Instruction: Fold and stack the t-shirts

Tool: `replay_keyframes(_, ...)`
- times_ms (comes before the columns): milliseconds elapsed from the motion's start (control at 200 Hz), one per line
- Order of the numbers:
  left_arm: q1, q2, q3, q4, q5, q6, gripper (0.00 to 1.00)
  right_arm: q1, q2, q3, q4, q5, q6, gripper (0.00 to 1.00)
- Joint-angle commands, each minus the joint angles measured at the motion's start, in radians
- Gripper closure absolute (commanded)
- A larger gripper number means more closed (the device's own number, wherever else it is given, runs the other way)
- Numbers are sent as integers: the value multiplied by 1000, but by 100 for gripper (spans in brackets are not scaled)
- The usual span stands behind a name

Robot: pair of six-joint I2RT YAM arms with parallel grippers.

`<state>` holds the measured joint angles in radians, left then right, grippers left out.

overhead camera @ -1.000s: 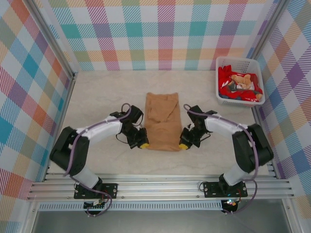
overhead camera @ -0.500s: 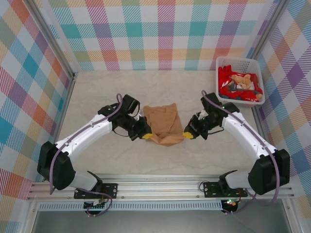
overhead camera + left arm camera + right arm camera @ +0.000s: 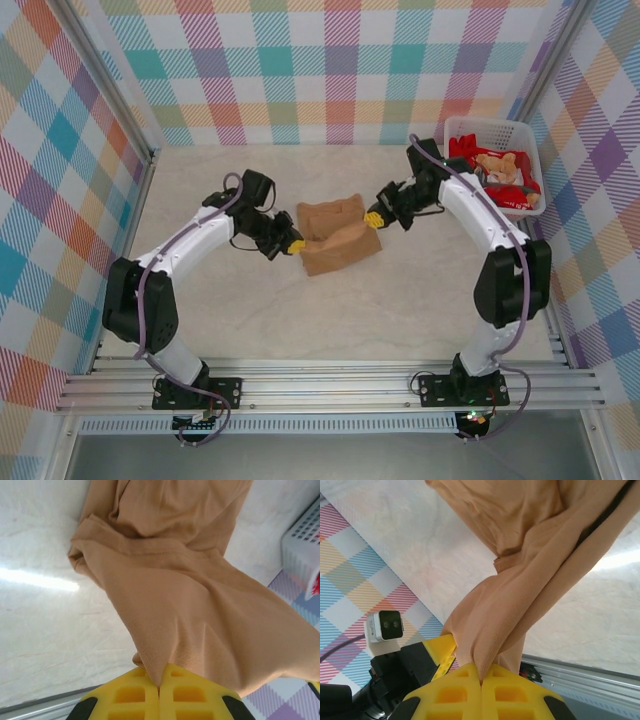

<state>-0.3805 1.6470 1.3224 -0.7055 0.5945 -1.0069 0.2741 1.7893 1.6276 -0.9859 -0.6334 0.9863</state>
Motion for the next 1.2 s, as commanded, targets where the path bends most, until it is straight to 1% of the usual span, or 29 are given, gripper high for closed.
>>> replay_keyframes(0, 42, 46, 102, 7, 27, -29, 93, -8, 51, 99, -49, -16, 37, 100)
replay_keyframes(140, 72, 150, 206, 13, 42, -31, 89, -18, 144, 180, -25, -12, 72, 100)
replay_keyframes(280, 109, 337, 328, 66, 85, -47, 88, -44, 281, 293, 31, -2, 114, 100)
replay_keyframes(350, 139, 453, 448, 84, 91, -51, 87, -58, 373, 377, 88, -5, 138, 100)
replay_keyframes(400, 162, 541, 557, 91, 88, -50, 86, -69, 459, 467, 115, -2, 154, 100)
replay_keyframes(435, 179, 602, 643, 94, 84, -56, 82, -74, 522, 531, 158, -10, 160, 100)
replay_keyframes(450, 186, 623, 679, 104, 84, -60, 79, -77, 550, 561, 170, -13, 161, 98)
replay_keyframes(510, 205, 733, 832, 133, 92, -78, 63, -93, 675, 715, 179, -26, 181, 88)
replay_keyframes(560, 219, 826, 981, 95, 101, -90, 54, -102, 766, 831, 218, -45, 192, 70)
replay_keyframes(595, 225, 875, 1078, 45, 97, -85, 47, -107, 817, 910, 225, -48, 191, 61)
replay_keyframes(605, 227, 884, 1102, 25, 93, -78, 45, -108, 830, 934, 220, -45, 188, 54)
replay_keyframes(620, 228, 896, 1134, -7, 81, -69, 42, -111, 847, 972, 208, -43, 181, 50)
replay_keyframes(645, 228, 901, 1167, -48, 66, -49, 37, -114, 868, 1030, 184, -31, 163, 46)
replay_keyframes(685, 226, 887, 1173, -71, 55, -23, 36, -120, 885, 1098, 139, -10, 129, 41)
replay_keyframes(715, 221, 862, 1153, -90, 43, 0, 35, -125, 878, 1109, 121, -5, 107, 41)
replay_keyframes(785, 207, 766, 1054, -120, -15, 58, 35, -129, 815, 1039, 106, 8, 46, 43)
replay_keyframes(865, 186, 631, 846, -58, -57, 66, 36, -114, 697, 885, 109, 53, -45, 47)
replay_keyframes(935, 159, 550, 679, 22, -43, 26, 41, -96, 586, 702, 154, 77, -90, 55)
replay_keyframes(980, 138, 516, 608, 46, -35, 12, 45, -82, 518, 582, 199, 82, -106, 57)
replay_keyframes(1030, 107, 476, 539, 51, -53, 0, 48, -69, 457, 456, 242, 87, -113, 62)
replay_keyframes(1085, 73, 430, 446, 91, -58, -45, 49, -57, 393, 335, 296, 99, -116, 66)
replay_keyframes(1155, 26, 381, 340, 144, -70, -131, 49, -53, 332, 191, 377, 123, -115, 70)
replay_keyframes(1195, -2, 359, 289, 182, -76, -182, 49, -54, 312, 128, 427, 126, -105, 75)
